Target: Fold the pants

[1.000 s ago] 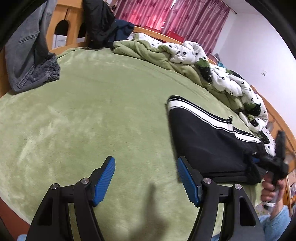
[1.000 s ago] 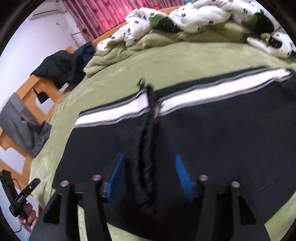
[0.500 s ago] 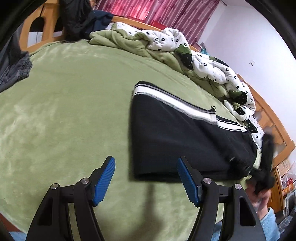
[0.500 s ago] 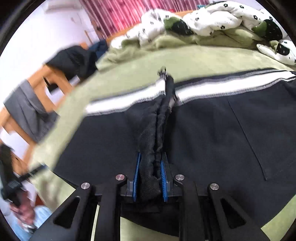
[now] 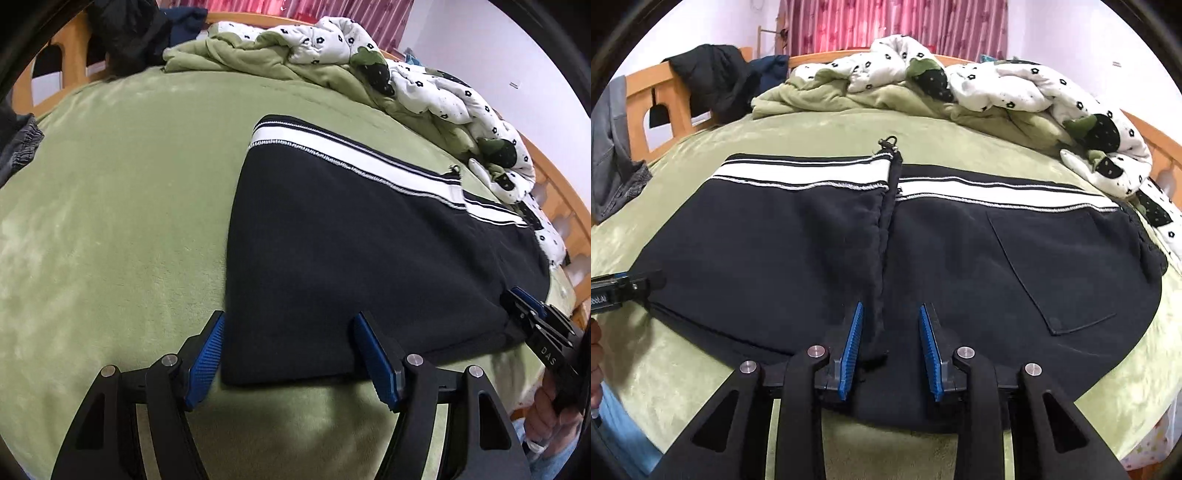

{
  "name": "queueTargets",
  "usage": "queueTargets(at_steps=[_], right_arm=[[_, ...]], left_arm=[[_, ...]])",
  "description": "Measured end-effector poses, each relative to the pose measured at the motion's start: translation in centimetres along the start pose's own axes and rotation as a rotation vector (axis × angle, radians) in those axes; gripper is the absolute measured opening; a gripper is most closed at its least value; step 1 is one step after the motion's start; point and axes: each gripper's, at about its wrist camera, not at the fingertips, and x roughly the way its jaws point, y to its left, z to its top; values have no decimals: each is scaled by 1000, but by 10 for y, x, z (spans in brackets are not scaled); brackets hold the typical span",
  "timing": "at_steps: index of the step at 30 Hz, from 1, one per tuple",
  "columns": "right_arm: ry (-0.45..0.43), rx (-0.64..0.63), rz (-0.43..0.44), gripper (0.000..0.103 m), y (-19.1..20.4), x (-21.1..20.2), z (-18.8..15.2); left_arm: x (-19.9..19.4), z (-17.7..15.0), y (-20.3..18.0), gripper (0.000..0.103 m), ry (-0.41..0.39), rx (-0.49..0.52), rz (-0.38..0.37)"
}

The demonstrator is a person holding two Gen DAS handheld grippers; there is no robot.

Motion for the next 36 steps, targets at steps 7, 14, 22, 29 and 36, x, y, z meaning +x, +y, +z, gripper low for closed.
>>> queueTargets(at_steps=[7,14,22,29,36], right_arm=[[-66,116,-27,58,-35,-70,24],[-171,105,-59,84,-70,-149,56],[-100,220,-122,87,-138,-128,27],[-47,397,-101,87,-198,-56,-30],[9,650,-23,87,-256,10,-47]], left_arm=[[-92,41,15,68,-141,4,8],[-179,92,34,68,-293,-46,-32],[-134,92,33,68,-240,-17,8],[-45,81,45,68,-89,-38,-84],[35,78,47,68,25,-88,-167]])
